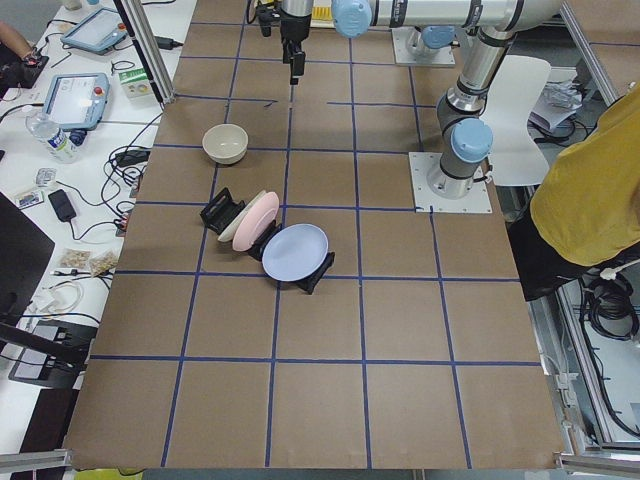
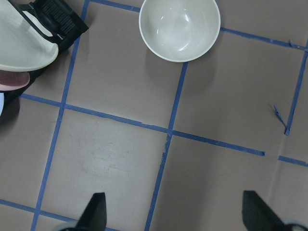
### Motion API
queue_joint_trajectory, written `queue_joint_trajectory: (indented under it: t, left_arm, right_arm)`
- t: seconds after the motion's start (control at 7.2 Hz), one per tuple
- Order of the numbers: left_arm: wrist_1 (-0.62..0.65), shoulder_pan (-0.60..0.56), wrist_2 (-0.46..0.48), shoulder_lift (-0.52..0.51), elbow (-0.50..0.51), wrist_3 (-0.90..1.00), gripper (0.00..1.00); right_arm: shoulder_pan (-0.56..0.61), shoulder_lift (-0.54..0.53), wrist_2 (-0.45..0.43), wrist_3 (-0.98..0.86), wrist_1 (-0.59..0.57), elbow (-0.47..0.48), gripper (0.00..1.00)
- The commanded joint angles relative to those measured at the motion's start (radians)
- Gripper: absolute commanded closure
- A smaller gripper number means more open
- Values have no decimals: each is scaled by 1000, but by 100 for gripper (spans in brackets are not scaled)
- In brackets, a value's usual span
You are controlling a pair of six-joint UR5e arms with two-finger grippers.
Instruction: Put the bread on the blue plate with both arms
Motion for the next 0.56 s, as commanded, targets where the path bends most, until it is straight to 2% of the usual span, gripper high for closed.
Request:
queue_joint_trajectory:
  t: [0.0, 0.42]
  left_arm:
    - [-31, 179, -2, -9, -3, -36, 0]
    - [-51, 515, 10, -60, -17, -31, 0]
  right_arm:
    - [0, 0, 0, 0, 1, 1, 0]
    - [0, 0, 0, 0, -1, 0, 0]
